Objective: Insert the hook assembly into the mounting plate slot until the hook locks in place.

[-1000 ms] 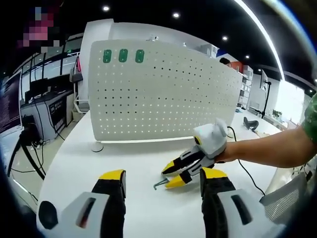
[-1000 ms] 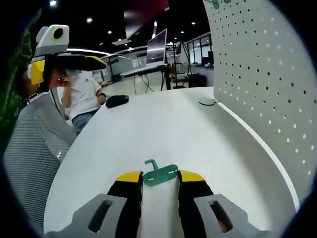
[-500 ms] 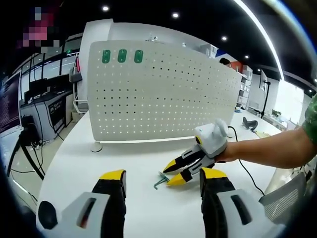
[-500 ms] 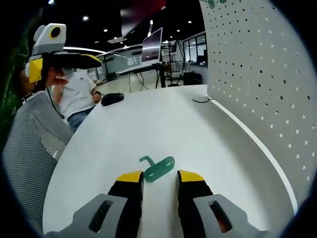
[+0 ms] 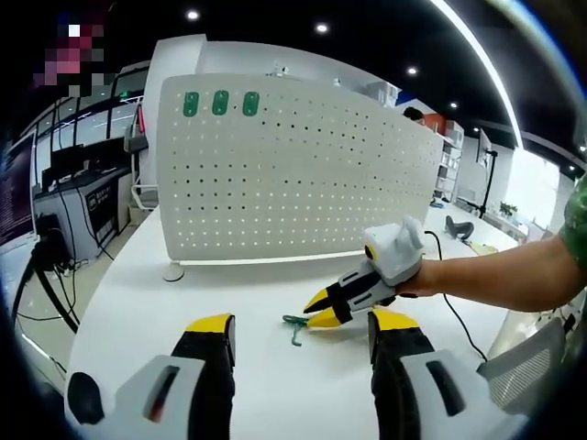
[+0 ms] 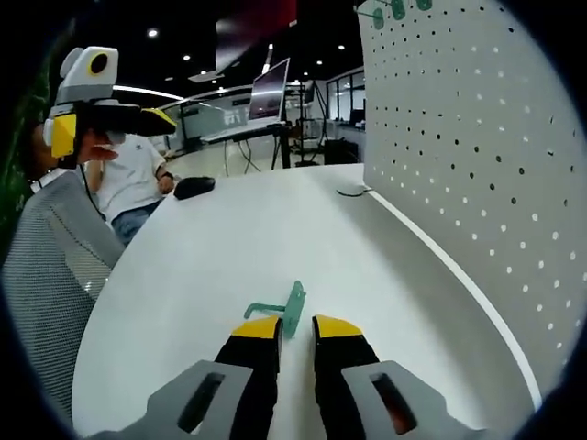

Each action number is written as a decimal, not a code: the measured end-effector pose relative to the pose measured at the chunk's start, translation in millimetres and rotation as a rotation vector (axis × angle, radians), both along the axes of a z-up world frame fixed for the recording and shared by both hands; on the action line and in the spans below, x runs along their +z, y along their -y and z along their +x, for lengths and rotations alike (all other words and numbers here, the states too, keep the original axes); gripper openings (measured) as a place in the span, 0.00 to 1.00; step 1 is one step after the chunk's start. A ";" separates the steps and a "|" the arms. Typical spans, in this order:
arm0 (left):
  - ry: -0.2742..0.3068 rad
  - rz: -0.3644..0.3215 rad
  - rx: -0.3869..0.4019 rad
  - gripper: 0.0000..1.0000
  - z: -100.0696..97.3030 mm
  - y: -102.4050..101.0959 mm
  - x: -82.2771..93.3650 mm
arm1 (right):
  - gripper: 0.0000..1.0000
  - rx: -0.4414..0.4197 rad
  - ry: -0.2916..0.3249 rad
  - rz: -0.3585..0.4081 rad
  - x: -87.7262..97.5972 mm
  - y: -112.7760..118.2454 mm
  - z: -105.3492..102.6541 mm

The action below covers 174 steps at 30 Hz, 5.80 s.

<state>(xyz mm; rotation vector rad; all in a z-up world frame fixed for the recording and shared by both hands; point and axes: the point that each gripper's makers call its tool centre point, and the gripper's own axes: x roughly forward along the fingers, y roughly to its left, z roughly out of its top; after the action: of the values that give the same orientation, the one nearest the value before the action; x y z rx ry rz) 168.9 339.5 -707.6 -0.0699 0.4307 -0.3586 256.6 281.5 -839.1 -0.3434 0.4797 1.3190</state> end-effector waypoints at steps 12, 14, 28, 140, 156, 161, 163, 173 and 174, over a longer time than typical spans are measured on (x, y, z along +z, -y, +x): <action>-0.006 0.001 -0.004 0.59 -0.9 0.6 -1.1 | 0.06 -0.025 0.030 -0.005 1.0 -0.5 8.0; -0.006 0.001 -0.004 0.59 -1.1 0.8 -1.3 | 0.06 -0.032 0.035 -0.014 0.1 0.4 9.6; -0.010 0.000 -0.014 0.58 -2.1 3.7 -2.0 | 0.00 -0.059 0.040 -0.014 1.1 5.4 12.3; 0.322 0.261 -0.280 0.07 -19.1 37.3 50.4 | 0.00 -0.095 -0.067 0.154 184.5 -12.7 -81.3; 0.328 0.282 -0.301 0.02 -20.4 43.6 49.1 | 0.00 -0.105 -0.080 0.144 182.6 -14.0 -79.7; 0.313 0.267 -0.298 0.01 -20.3 44.0 49.1 | 0.00 -0.113 -0.088 0.139 180.6 -14.2 -79.6; 0.303 0.254 -0.296 0.01 -20.2 44.0 48.7 | 0.00 -0.117 -0.092 0.144 180.7 -14.4 -79.6; 0.274 0.179 -0.276 0.01 -20.8 43.8 49.5 | 0.00 -0.130 -0.102 0.169 184.5 -14.3 -78.9; 0.272 0.170 -0.272 0.01 -20.7 43.4 49.6 | 0.00 -0.131 -0.103 0.174 185.4 -14.2 -78.7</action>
<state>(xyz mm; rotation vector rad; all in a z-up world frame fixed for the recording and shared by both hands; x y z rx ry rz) 148.1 296.0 -657.9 0.2032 0.1993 -0.5897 177.9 295.7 -653.6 -0.0977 0.4622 1.2447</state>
